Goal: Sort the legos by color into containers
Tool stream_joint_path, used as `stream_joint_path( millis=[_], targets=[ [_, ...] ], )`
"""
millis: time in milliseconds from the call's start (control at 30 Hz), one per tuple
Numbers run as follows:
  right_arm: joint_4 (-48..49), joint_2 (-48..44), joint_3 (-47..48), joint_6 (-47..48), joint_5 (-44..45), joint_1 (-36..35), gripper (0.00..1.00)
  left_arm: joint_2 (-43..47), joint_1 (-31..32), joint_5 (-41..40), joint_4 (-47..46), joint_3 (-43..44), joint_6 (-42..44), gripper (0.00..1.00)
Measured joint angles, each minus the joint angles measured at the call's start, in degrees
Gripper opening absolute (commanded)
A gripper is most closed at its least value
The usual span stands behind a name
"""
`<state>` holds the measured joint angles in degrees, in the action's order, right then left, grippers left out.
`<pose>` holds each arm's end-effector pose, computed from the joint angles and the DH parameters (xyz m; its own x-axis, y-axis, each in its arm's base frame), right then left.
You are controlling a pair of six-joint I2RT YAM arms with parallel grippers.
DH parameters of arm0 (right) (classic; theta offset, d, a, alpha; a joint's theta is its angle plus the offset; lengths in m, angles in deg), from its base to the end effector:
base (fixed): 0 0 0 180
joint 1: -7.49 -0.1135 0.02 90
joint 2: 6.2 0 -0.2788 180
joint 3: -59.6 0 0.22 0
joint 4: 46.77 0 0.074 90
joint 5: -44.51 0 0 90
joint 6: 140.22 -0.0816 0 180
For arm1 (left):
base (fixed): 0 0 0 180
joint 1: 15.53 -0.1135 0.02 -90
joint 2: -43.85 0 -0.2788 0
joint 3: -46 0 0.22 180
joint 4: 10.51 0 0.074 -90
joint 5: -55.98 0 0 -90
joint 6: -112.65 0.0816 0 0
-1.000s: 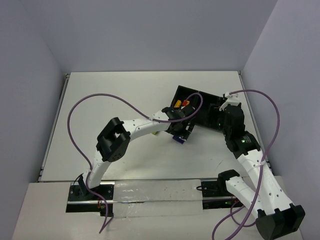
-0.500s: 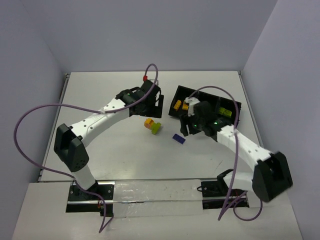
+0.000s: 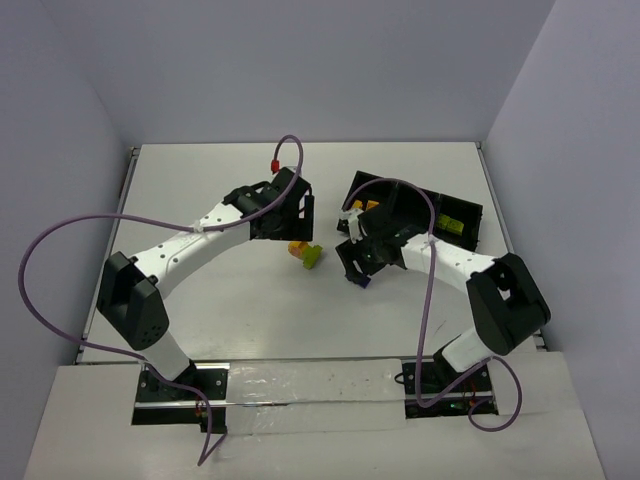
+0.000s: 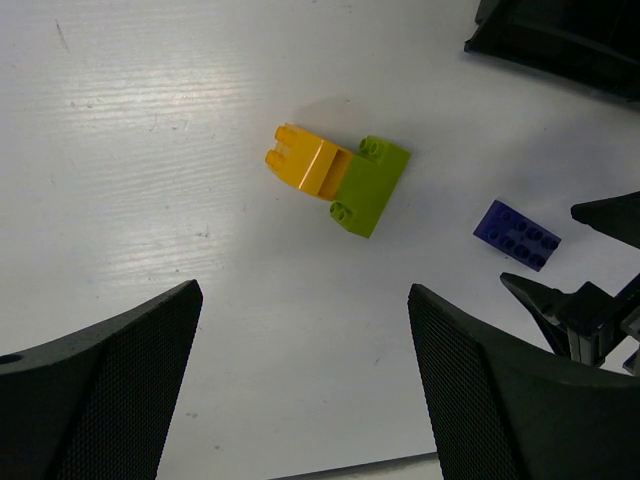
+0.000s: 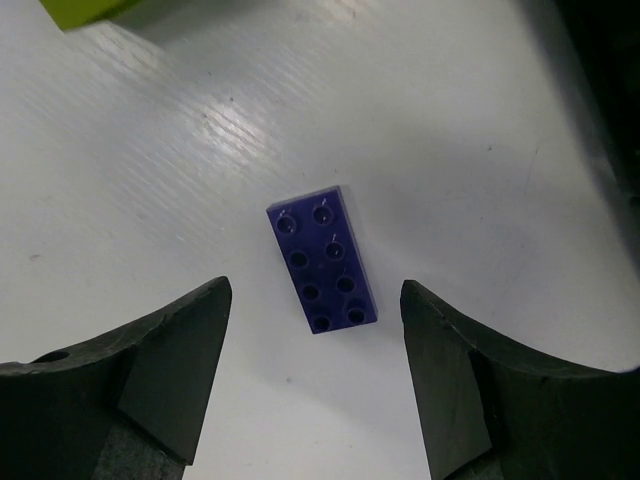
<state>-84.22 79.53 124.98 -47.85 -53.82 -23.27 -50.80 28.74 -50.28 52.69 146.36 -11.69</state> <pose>0.2414 0.1574 0.1841 -0.7029 -0.4659 -0.5375 -0.6020 0.7922 0.1005 0.2618 -0.2233 0.2848 -0.8158 0.0390 -0.5770 0.1237 0.9864 -0.1082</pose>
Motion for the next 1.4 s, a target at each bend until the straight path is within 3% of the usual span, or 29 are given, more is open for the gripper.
stream_joint_path(
  millis=[267, 467, 633, 767, 833, 967, 1067, 1200, 1400],
  targets=[
    [-2.1, 4.3, 1.1, 1.8, 2.4, -2.7, 0.76, 0.0, 0.0, -0.8, 0.0, -0.3, 0.0, 0.91],
    [-2.6, 7.0, 1.6, 2.0, 5.7, -3.9, 0.67, 0.0, -0.1, -1.7, 0.0, -0.3, 0.0, 0.91],
    [-2.6, 7.9, 2.3, 1.3, 9.1, -5.2, 0.51, 0.0, -0.6, -1.8, 0.0, -0.3, 0.0, 0.91],
    [-2.5, 8.4, 2.9, 0.4, 10.6, -5.8, 0.20, 0.1, -1.1, -2.2, 0.0, -0.3, 0.0, 0.91],
    [-2.6, 8.2, 2.9, -0.3, 11.0, -5.9, 0.12, 0.3, -1.3, -2.3, 0.0, -0.4, 0.0, 0.91],
    [-3.3, 6.1, 2.9, -1.1, 11.1, -5.9, 0.09, 0.8, -1.6, -2.5, 0.0, -0.6, 0.1, 0.91],
    [-3.7, -0.3, 2.9, -1.6, 12.2, -5.8, 0.00, 0.9, -1.8, -2.8, 0.0, -0.7, 0.6, 0.91],
    [-3.5, -11.0, 3.0, -3.2, 16.2, -4.6, 0.01, 0.9, -2.4, -3.0, 0.0, -0.7, 1.4, 0.91],
    [-1.0, -17.5, 3.0, -7.8, 18.6, 8.6, 0.04, 0.9, -3.3, -2.8, 0.0, -0.7, 2.0, 0.91]
  ],
)
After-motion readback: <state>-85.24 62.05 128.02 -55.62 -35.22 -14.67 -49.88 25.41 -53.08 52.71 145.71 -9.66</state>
